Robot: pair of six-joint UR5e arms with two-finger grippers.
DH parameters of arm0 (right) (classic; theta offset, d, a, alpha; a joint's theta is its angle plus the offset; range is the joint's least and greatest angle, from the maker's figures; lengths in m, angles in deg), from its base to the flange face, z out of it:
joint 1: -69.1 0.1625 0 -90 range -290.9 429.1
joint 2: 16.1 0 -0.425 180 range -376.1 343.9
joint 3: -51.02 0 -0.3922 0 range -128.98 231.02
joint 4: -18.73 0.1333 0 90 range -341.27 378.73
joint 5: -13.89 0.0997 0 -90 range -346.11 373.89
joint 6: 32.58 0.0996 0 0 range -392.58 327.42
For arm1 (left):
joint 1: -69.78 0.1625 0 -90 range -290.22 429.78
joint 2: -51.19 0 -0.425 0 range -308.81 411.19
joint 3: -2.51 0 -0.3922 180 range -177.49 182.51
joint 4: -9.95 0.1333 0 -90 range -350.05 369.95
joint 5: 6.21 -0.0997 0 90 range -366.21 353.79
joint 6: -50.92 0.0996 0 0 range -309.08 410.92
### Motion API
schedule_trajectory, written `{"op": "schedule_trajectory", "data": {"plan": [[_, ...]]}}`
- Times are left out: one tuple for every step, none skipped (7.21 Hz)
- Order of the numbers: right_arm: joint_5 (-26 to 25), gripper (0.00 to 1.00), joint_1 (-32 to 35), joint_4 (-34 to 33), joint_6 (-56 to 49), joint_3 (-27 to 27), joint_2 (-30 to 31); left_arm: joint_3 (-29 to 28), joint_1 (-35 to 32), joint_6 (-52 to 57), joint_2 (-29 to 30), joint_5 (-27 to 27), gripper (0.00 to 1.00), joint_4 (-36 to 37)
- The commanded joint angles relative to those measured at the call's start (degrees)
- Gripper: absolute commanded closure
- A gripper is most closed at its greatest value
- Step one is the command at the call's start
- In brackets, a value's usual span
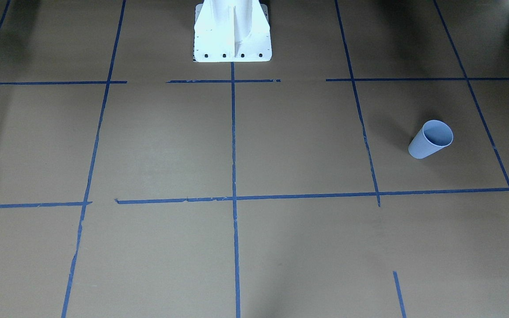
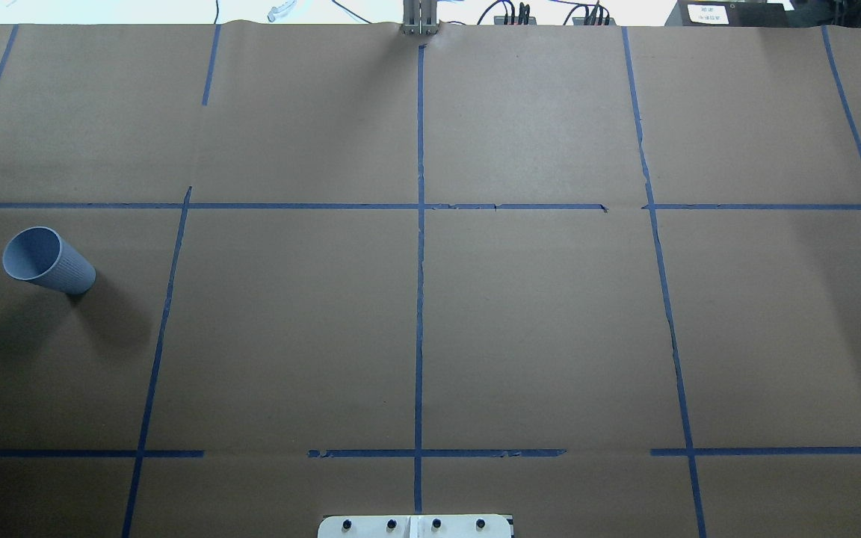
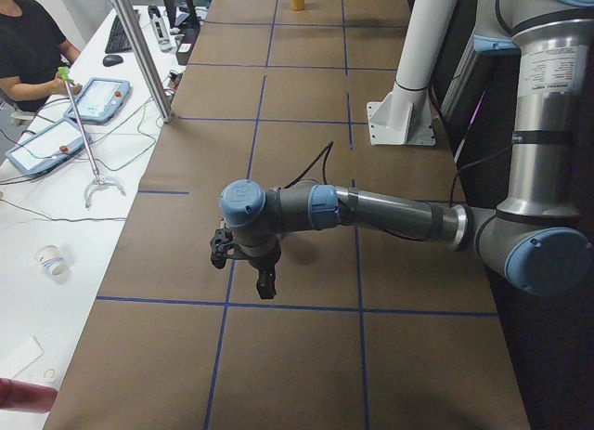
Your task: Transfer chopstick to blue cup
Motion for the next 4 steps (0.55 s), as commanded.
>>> {"op": "schedule_trajectory", "data": {"plan": [[0.1, 0.00, -0.7, 0.2, 0.1, 0.1, 0.0, 2.9, 0.2, 0.0, -0.9, -0.3, 0.00, -0.6], [0.1, 0.00, -1.1, 0.2, 0.1, 0.1, 0.0, 3.6, 0.4, -0.1, -1.1, -0.3, 0.00, -0.5], [0.0, 0.00, -1.2, 0.2, 0.1, 0.2, -0.2, 3.6, 0.4, -0.2, -1.2, -0.4, 0.00, -0.7], [0.0, 0.00, -1.4, 0.2, 0.1, 0.2, -0.2, 3.1, 0.4, -0.8, -1.2, 0.0, 0.00, -1.1]]}}
